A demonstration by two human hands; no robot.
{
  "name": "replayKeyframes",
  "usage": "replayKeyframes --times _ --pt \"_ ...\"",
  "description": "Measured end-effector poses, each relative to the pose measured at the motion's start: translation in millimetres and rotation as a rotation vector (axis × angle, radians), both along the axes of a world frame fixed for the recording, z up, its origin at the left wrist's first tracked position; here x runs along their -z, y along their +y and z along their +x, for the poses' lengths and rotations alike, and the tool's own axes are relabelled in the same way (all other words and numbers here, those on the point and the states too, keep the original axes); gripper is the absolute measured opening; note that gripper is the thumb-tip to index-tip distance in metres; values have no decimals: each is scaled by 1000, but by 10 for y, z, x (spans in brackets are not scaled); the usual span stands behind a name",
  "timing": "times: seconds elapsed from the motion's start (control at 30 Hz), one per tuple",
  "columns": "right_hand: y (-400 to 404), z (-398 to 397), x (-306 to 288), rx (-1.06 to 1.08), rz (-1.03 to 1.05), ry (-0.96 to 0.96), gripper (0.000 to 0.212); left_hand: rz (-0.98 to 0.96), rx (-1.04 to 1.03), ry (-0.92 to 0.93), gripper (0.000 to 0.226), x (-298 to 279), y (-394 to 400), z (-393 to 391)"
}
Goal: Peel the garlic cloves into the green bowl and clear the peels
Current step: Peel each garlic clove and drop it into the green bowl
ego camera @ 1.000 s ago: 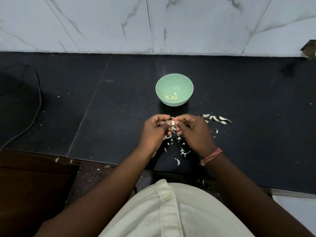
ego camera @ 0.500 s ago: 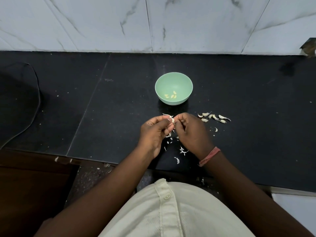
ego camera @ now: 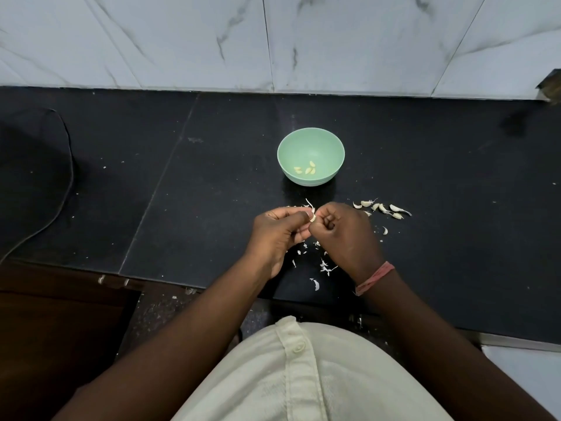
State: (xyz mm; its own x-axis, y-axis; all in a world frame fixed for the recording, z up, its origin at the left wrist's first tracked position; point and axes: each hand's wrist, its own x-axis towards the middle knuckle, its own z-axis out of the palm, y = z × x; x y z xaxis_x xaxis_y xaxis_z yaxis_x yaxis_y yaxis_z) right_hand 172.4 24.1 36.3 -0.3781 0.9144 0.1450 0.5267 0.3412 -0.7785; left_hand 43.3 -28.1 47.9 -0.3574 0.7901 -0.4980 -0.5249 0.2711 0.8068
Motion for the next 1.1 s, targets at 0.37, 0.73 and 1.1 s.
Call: replayKeyframes --times 0.37,0.73,1.1 --pt "15 -25 1 74 -263 187 12 41 94 -29 22 6 -1 -52" --pt "51 -39 53 65 -484 391 26 38 46 -37 18 26 -23 -67" --pt "2 -60 45 66 -463 474 13 73 -13 0 18 42 -33 4"
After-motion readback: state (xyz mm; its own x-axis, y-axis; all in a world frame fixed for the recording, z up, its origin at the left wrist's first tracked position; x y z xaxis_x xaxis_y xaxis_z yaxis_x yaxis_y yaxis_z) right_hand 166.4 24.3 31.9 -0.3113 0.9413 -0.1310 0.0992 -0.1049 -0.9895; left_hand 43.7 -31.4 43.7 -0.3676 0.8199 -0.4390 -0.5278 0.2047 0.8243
